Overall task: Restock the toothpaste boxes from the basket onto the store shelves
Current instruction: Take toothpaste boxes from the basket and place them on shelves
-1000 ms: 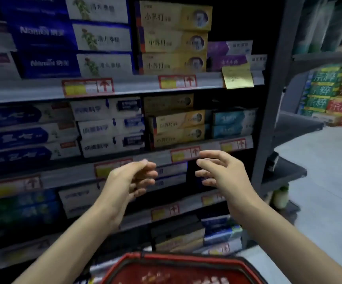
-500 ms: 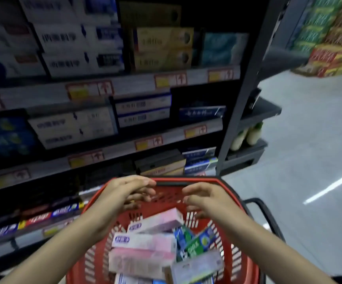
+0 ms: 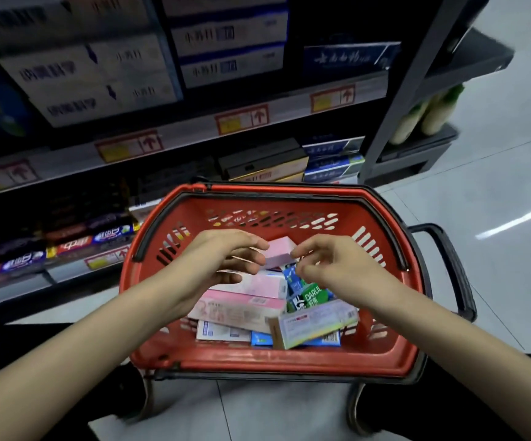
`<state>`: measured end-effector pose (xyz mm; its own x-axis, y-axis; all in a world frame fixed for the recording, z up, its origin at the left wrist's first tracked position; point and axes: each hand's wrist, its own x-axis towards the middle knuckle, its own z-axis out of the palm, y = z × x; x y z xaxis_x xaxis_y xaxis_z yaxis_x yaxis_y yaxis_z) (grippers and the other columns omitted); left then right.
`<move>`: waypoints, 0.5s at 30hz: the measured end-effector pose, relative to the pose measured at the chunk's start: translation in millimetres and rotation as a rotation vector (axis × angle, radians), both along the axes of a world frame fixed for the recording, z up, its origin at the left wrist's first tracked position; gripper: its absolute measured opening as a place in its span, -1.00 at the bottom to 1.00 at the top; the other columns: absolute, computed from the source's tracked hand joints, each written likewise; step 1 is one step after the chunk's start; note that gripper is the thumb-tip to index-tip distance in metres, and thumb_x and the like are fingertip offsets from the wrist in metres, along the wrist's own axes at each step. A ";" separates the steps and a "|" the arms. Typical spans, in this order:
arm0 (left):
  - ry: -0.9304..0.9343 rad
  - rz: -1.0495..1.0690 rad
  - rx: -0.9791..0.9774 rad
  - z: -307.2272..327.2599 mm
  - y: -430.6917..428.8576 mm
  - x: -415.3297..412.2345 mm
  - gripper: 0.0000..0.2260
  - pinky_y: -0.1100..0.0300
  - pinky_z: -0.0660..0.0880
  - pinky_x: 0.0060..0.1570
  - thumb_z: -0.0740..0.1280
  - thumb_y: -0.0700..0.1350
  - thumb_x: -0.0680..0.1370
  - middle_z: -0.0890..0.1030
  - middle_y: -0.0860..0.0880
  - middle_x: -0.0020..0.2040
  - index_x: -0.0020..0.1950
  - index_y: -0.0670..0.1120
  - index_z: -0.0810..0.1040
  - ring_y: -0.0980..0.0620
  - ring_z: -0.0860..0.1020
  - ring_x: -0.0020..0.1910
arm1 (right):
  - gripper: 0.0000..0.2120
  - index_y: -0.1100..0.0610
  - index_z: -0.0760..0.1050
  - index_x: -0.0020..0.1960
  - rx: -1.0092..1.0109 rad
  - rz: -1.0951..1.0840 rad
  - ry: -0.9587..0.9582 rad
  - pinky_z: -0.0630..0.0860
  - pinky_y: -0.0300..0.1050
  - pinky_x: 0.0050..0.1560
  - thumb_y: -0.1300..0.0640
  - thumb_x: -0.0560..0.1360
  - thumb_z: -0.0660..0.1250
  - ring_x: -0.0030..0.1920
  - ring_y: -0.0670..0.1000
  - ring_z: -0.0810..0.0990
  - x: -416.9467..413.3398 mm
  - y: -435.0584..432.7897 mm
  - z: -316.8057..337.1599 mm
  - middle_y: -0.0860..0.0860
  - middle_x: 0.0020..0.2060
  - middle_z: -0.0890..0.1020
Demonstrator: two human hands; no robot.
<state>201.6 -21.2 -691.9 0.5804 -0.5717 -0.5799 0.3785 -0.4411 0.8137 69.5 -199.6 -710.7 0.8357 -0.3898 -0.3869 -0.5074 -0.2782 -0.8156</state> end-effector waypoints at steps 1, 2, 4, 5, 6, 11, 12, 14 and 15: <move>-0.005 -0.022 0.025 -2.6 0.0 -2.1 -0.81 0.17 0.45 -0.18 0.36 -0.06 0.60 0.75 -0.12 -0.04 0.03 -0.10 0.74 0.02 0.65 -0.16 | -0.74 0.03 0.64 0.12 -0.138 0.091 0.012 0.59 -0.04 -0.08 0.29 0.49 0.44 -0.22 -0.05 0.61 -0.6 -0.4 -10.8 -0.01 -0.13 0.71; -0.010 -0.040 0.049 -5.0 0.0 -3.9 -0.81 0.17 0.44 -0.18 0.36 -0.07 0.59 0.75 -0.12 -0.05 0.02 -0.11 0.74 0.03 0.65 -0.17 | -0.66 0.00 0.61 0.19 -0.303 0.232 0.039 0.60 -0.01 0.00 0.27 0.48 0.43 -0.13 -0.06 0.63 -2.1 0.3 -22.5 -0.05 -0.03 0.69; -0.014 -0.060 0.087 -8.8 0.1 -6.8 -0.81 0.17 0.42 -0.19 0.35 -0.08 0.60 0.75 -0.10 -0.08 0.03 -0.12 0.74 0.03 0.64 -0.18 | -0.52 -0.03 0.51 0.38 -0.581 0.575 0.103 0.57 0.04 0.12 0.25 0.49 0.37 0.17 0.03 0.59 -8.9 5.5 -48.8 -0.02 0.19 0.59; -0.015 -0.065 0.103 -10.4 0.0 -7.6 -0.80 0.18 0.42 -0.21 0.34 -0.09 0.61 0.75 -0.09 -0.09 0.04 -0.12 0.73 0.04 0.64 -0.18 | -0.47 -0.04 0.44 0.45 -0.651 0.720 0.138 0.56 0.08 0.14 0.25 0.51 0.34 0.27 0.09 0.53 -12.8 9.4 -60.9 0.01 0.26 0.52; -0.015 -0.067 0.117 -12.1 -0.4 -7.9 -0.80 0.20 0.42 -0.22 0.32 -0.10 0.63 0.75 -0.07 -0.09 0.04 -0.12 0.73 0.05 0.64 -0.18 | -0.43 -0.05 0.39 0.50 -0.674 0.825 0.171 0.55 0.10 0.15 0.24 0.53 0.32 0.32 0.13 0.49 -16.1 12.5 -71.6 0.04 0.30 0.47; 0.005 -0.048 0.133 -9.2 -7.3 -7.8 -0.79 0.22 0.42 -0.24 0.29 -0.13 0.64 0.75 -0.08 -0.10 0.06 -0.13 0.73 0.05 0.64 -0.20 | -0.26 -0.21 0.20 0.61 -0.694 1.011 0.229 0.55 0.08 0.10 0.14 0.53 0.40 0.36 0.15 0.43 -7.3 11.3 -96.0 0.04 0.36 0.42; 0.007 -0.042 0.122 -7.3 -8.4 -7.6 -0.79 0.22 0.43 -0.23 0.29 -0.13 0.64 0.75 -0.09 -0.08 0.06 -0.13 0.73 0.04 0.64 -0.19 | -0.26 -0.20 0.23 0.59 -0.683 1.027 0.252 0.53 0.06 0.09 0.13 0.51 0.43 0.34 0.14 0.44 -3.4 11.7 -94.7 0.04 0.32 0.42; 0.006 -0.027 0.100 -2.8 -10.0 -7.3 -0.79 0.21 0.44 -0.21 0.30 -0.13 0.63 0.76 -0.11 -0.05 0.04 -0.13 0.74 0.03 0.64 -0.17 | -0.32 -0.13 0.32 0.53 -0.687 1.052 0.283 0.52 0.07 0.08 0.10 0.47 0.48 0.30 0.16 0.45 1.8 13.4 -93.4 0.06 0.26 0.42; 0.006 -0.019 0.089 -0.6 -10.1 -7.3 -0.79 0.21 0.44 -0.21 0.30 -0.14 0.63 0.76 -0.12 -0.05 0.04 -0.13 0.74 0.02 0.64 -0.16 | -0.35 -0.08 0.36 0.49 -0.711 1.066 0.294 0.54 0.09 0.08 0.08 0.45 0.49 0.28 0.17 0.45 3.4 15.4 -92.2 0.08 0.25 0.42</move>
